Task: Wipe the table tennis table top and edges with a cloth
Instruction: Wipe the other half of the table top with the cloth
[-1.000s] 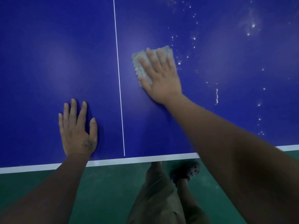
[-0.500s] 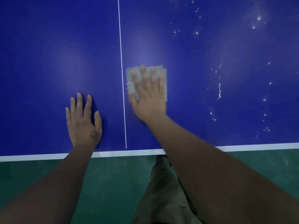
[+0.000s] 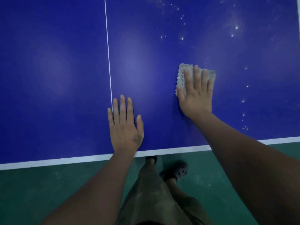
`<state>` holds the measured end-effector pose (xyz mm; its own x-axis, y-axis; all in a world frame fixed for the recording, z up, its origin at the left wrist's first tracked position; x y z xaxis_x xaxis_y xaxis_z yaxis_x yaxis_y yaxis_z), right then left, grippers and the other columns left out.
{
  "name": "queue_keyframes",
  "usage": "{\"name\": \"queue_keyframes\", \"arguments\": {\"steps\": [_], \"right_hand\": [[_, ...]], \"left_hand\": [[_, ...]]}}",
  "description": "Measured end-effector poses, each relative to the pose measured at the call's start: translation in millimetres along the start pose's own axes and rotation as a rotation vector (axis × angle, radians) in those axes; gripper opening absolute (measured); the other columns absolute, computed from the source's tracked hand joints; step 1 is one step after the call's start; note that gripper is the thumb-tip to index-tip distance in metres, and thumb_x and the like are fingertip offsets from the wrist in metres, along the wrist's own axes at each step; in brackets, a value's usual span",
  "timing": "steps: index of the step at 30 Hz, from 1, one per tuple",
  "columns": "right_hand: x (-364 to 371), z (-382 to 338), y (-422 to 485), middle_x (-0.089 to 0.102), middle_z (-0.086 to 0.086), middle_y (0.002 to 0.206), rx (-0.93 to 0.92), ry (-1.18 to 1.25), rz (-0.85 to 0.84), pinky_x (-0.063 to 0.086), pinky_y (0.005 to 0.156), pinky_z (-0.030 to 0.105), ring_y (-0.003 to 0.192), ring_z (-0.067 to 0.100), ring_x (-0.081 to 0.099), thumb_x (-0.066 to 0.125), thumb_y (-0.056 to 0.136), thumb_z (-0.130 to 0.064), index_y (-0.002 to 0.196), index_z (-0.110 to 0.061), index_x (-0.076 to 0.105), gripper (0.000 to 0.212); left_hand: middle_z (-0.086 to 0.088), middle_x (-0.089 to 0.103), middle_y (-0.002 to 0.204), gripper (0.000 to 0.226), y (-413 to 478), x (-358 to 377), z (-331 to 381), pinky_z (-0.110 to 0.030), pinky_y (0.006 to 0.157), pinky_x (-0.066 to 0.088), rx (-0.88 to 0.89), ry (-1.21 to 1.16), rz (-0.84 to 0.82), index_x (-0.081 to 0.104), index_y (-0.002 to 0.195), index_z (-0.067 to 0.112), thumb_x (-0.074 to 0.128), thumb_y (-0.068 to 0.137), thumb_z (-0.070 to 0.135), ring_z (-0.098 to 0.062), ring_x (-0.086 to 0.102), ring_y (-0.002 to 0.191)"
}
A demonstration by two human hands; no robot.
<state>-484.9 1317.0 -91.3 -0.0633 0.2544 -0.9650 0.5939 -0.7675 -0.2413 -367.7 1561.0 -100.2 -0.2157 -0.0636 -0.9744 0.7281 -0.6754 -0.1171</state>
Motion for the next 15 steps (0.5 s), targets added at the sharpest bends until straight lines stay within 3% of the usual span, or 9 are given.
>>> {"name": "queue_keyframes", "arguments": {"steps": [3,7,10,15], "right_hand": [[8,-48,-25,0.004,0.011,0.179,-0.046,-0.003,0.04,0.0,0.131,0.063,0.164,0.041,0.002,0.028,0.11,-0.048,0.172,-0.025,0.012,0.068],[26,-84,-84,0.001,0.008,0.18,-0.294,-0.031,-0.019,0.007,0.131,0.062,0.166,0.035,-0.003,0.027,0.113,-0.05,0.172,-0.026,0.009,0.066],[30,-47,-106,0.006,0.006,0.18,-0.377,-0.03,-0.026,0.013,0.131,0.061,0.166,0.033,0.001,0.029,0.114,-0.05,0.172,-0.026,0.016,0.064],[18,37,-78,0.003,0.003,0.18,-0.198,-0.09,-0.03,0.01,0.131,0.062,0.166,0.031,-0.002,0.027,0.111,-0.049,0.172,-0.026,0.012,0.067]], "left_hand": [[-0.006,0.004,0.182,0.069,1,0,-3,-0.054,0.136,0.009,-0.008,0.019,-0.016,0.013,0.174,0.014,0.028,0.113,0.046,-0.028,0.0,0.169],[-0.007,0.003,0.182,0.07,2,4,-2,-0.055,0.136,0.009,-0.006,0.016,-0.027,0.012,0.174,0.014,0.027,0.113,0.045,-0.029,0.0,0.169],[-0.007,0.002,0.182,0.07,2,4,-2,-0.054,0.136,0.007,-0.014,0.025,-0.035,0.011,0.174,0.014,0.028,0.113,0.045,-0.029,-0.001,0.169],[-0.005,-0.004,0.182,0.072,2,4,1,-0.054,0.136,0.005,-0.028,0.068,-0.053,0.005,0.174,0.016,0.024,0.112,0.047,-0.028,-0.006,0.168]]}}
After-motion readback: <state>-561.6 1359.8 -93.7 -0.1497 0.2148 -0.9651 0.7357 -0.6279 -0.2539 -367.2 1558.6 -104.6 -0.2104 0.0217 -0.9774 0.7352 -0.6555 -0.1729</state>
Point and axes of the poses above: each hand's wrist, its own y-axis towards the middle knuckle, its own x-axis out of the palm, z = x × y, the point moved 3 cm from there along y, towards the middle knuckle
